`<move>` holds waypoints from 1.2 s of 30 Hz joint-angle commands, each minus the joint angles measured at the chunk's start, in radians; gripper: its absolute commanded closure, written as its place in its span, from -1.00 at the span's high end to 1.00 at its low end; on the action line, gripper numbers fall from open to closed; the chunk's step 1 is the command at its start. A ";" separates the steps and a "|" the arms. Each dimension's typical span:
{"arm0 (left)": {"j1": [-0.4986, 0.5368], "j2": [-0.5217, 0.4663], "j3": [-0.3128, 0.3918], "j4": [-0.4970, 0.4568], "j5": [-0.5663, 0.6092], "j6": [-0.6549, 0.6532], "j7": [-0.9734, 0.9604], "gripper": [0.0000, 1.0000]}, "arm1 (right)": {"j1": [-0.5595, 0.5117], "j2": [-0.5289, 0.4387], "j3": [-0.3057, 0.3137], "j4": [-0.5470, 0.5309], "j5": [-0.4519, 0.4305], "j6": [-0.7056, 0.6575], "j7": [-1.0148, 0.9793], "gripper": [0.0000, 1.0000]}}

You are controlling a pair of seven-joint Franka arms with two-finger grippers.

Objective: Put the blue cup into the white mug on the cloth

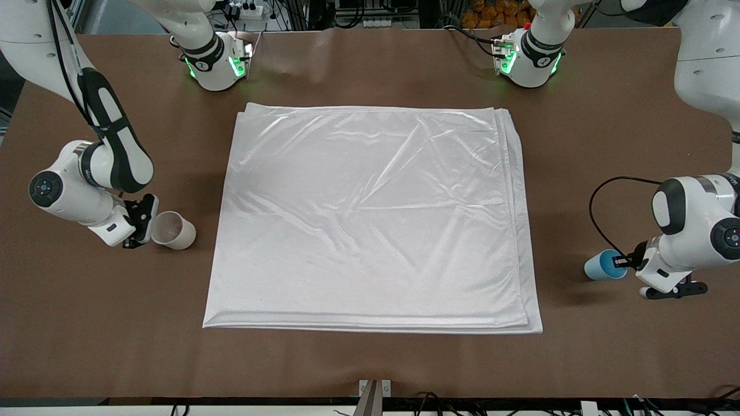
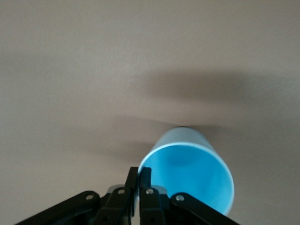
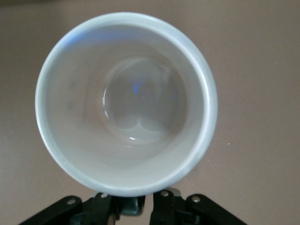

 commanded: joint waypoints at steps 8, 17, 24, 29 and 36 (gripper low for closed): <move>-0.007 -0.001 -0.004 0.011 0.014 0.004 -0.021 -1.00 | -0.013 -0.065 0.007 -0.007 0.022 0.007 -0.038 -0.84; -0.007 -0.042 -0.009 0.012 0.013 -0.001 -0.021 -1.00 | -0.006 -0.128 0.026 0.010 0.045 -0.005 -0.027 -1.00; -0.007 -0.074 -0.012 0.011 0.013 -0.011 -0.020 -1.00 | -0.003 -0.145 0.082 0.016 0.090 -0.006 -0.019 -1.00; -0.013 -0.083 -0.015 0.015 -0.002 -0.036 -0.020 -1.00 | 0.000 -0.151 0.128 0.018 0.090 -0.006 0.031 -1.00; -0.007 -0.099 -0.018 0.078 -0.084 -0.136 -0.021 -1.00 | 0.072 -0.152 0.139 0.033 0.090 -0.008 0.131 -1.00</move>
